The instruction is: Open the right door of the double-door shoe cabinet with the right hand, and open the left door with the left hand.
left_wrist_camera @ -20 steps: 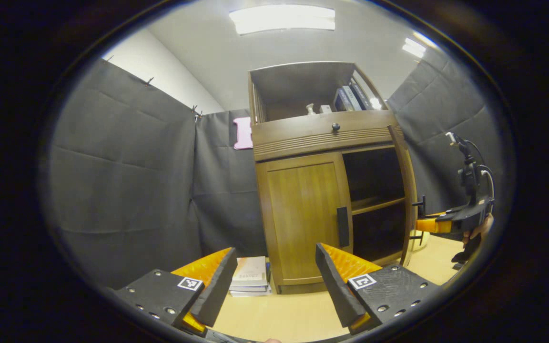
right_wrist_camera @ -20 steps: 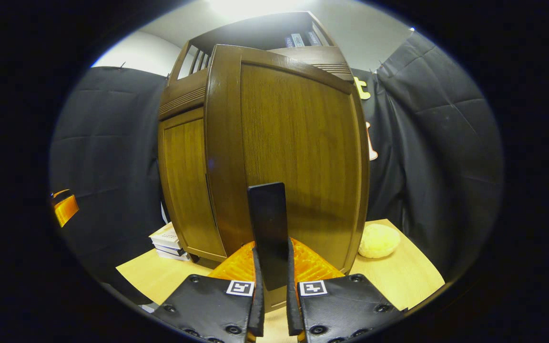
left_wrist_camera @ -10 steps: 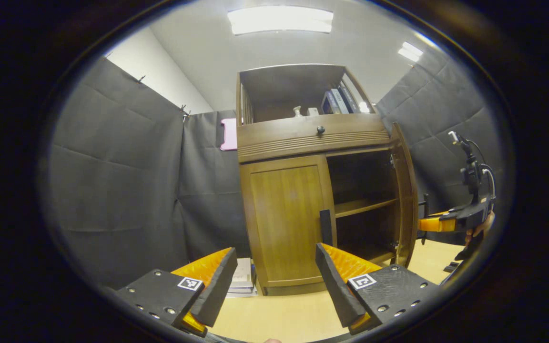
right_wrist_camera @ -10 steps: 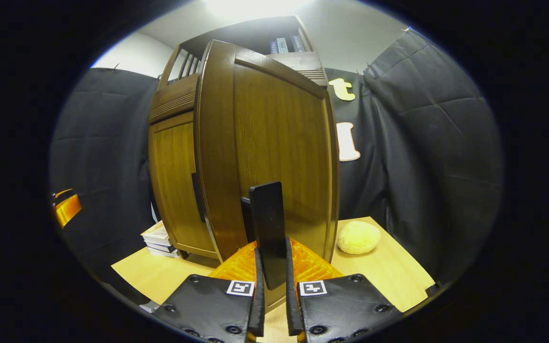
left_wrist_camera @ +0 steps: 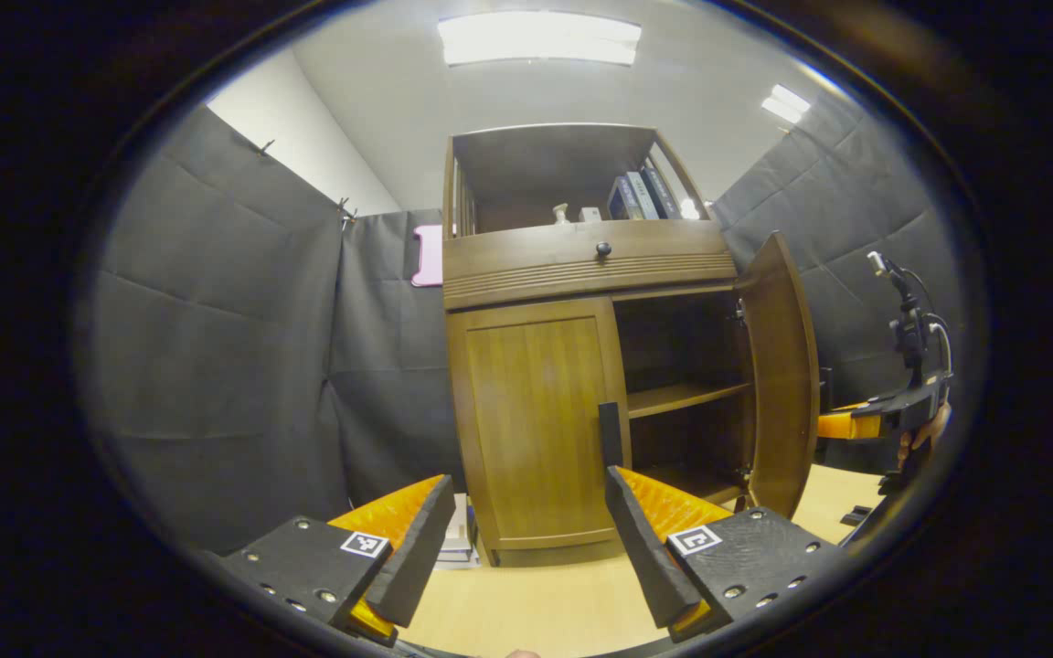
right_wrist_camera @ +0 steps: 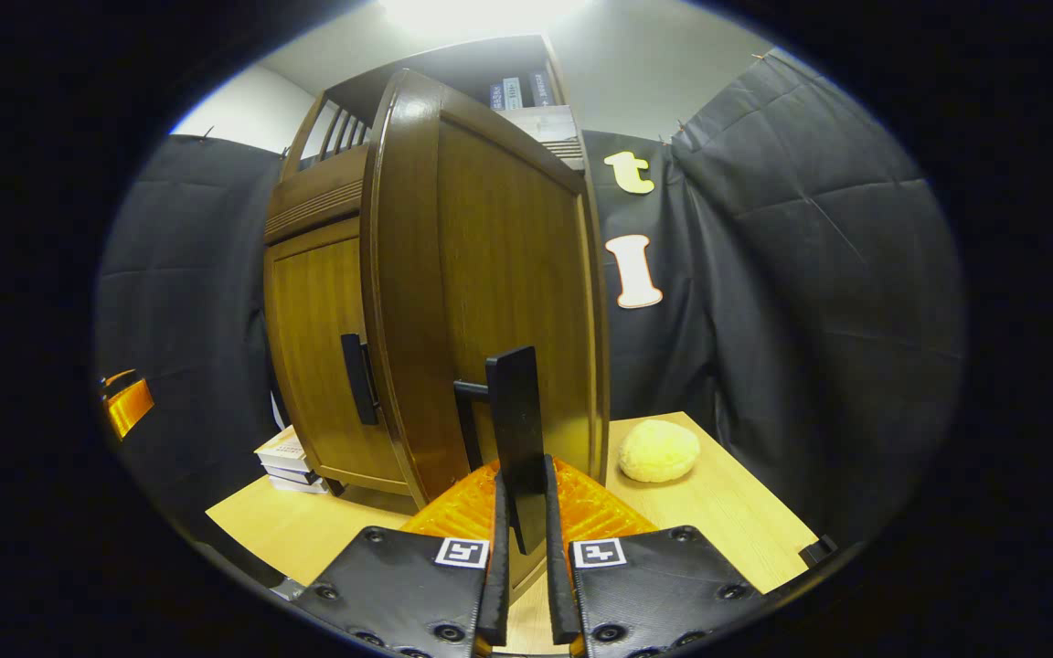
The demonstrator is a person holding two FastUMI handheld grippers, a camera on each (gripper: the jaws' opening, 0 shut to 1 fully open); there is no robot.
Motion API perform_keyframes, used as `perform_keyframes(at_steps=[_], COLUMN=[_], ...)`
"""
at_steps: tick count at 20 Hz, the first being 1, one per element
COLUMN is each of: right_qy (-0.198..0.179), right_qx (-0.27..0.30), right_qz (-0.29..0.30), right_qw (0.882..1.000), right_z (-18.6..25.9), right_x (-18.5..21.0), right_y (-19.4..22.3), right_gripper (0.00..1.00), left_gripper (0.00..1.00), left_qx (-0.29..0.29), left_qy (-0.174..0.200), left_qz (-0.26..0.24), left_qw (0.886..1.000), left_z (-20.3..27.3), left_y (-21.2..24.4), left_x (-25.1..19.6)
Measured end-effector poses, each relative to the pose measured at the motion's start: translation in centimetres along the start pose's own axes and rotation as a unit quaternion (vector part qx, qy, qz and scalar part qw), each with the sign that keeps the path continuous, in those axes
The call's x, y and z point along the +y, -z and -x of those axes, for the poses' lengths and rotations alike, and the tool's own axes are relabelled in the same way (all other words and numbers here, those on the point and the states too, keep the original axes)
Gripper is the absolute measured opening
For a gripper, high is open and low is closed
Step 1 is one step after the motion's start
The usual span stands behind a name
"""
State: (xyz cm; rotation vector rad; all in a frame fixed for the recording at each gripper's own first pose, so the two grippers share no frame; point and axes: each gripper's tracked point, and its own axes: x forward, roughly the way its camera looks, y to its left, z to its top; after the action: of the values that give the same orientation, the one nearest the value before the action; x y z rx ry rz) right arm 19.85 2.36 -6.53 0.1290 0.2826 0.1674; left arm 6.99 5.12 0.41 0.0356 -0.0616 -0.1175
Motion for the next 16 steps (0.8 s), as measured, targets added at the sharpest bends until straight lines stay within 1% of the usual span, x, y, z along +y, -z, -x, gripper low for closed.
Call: perform_keyframes(at_steps=[1, 2, 4, 5, 10, 11, 16], right_qy=[0.005, 0.012, 0.025, 0.030, 0.062, 0.068, 0.097], right_qx=[-0.001, -0.001, -0.002, -0.002, -0.008, -0.009, -0.016], right_qz=[-0.002, -0.002, -0.001, -0.001, -0.005, -0.003, -0.005], right_qw=[1.000, 1.000, 1.000, 1.000, 0.998, 0.998, 0.995], right_z=[0.2, 0.5, 1.0, 1.3, 2.5, 2.8, 4.2], right_x=[-0.5, -1.1, -2.2, -2.7, -5.7, -6.3, -9.0], right_y=[0.1, 0.1, 0.1, 0.1, -0.2, -0.2, -0.6], right_gripper=[0.19, 0.15, 0.13, 0.16, 0.16, 0.13, 0.13], left_gripper=[0.96, 0.96, 0.96, 0.96, 0.96, 0.96, 0.96], left_qx=[-0.001, -0.002, -0.002, -0.001, 0.006, 0.006, 0.005], left_qy=[0.003, 0.007, 0.013, 0.017, 0.034, 0.038, 0.057], left_qz=[0.000, 0.002, 0.006, 0.007, 0.010, 0.011, 0.008], left_qw=[1.000, 1.000, 1.000, 1.000, 0.999, 0.999, 0.998], left_z=[0.0, 0.0, 0.1, 0.1, 0.2, 0.2, 0.6], left_y=[-0.1, -0.1, -0.1, -0.1, 0.0, -0.1, 0.0], left_x=[-0.1, -0.1, -0.2, -0.3, -0.6, -0.7, -1.0])
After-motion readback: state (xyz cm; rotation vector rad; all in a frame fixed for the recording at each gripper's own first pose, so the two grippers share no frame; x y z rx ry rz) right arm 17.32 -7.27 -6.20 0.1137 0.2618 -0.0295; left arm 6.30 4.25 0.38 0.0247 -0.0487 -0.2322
